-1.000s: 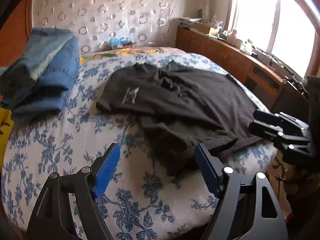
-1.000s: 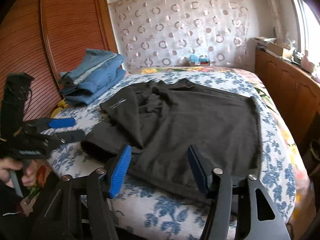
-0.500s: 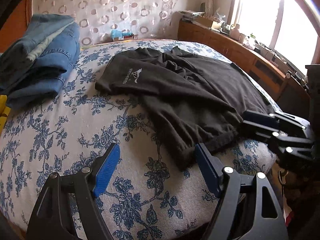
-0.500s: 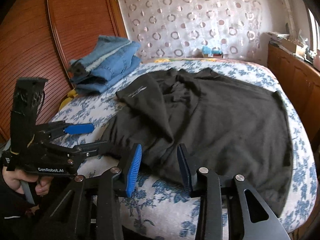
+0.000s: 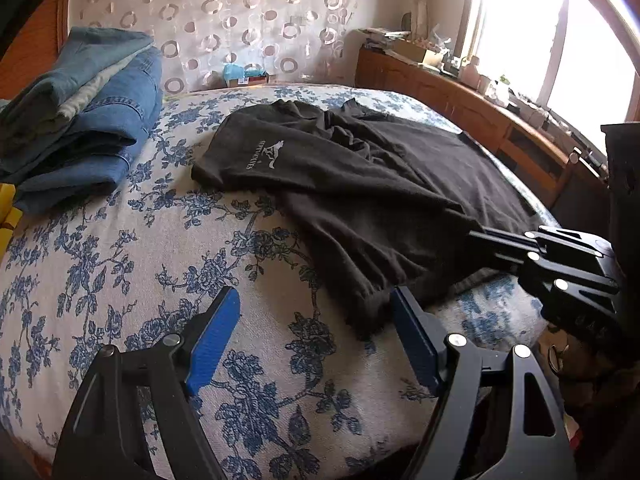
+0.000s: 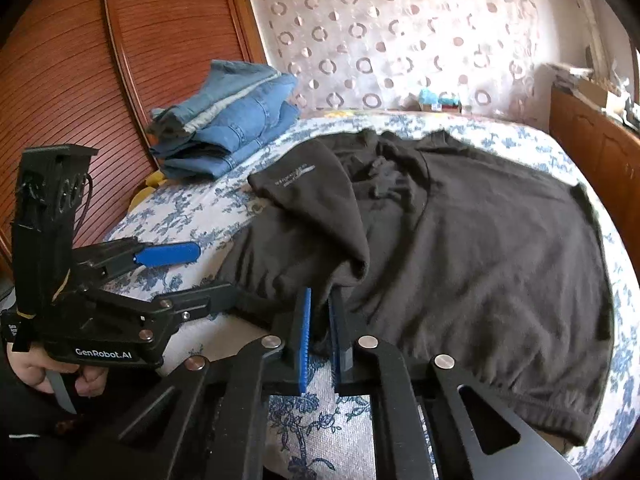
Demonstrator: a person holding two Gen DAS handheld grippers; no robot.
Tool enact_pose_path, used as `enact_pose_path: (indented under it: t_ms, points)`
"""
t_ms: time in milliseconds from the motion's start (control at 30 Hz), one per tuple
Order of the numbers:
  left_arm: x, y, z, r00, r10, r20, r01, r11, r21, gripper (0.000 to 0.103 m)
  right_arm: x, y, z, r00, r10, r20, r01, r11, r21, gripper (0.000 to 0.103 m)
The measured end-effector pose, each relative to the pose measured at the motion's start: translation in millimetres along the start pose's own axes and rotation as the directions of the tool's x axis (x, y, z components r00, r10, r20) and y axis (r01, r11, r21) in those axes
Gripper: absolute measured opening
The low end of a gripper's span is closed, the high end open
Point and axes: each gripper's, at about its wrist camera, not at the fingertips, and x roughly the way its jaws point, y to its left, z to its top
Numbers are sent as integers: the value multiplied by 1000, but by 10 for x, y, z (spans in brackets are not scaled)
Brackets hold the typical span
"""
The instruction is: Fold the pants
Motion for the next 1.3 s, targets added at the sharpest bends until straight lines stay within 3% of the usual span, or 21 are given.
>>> enact_pose_path:
  t_ms: [600,1300]
  points:
    - [-179,-266,320,996,-32,79,30,999,26,78,-770,-246,-42,978,-144,148,145,989,4,5]
    - [133,-676,407,998,-64,27,61,993,101,78,-1225,-366,-356,961,-232,151,221,972,82,5]
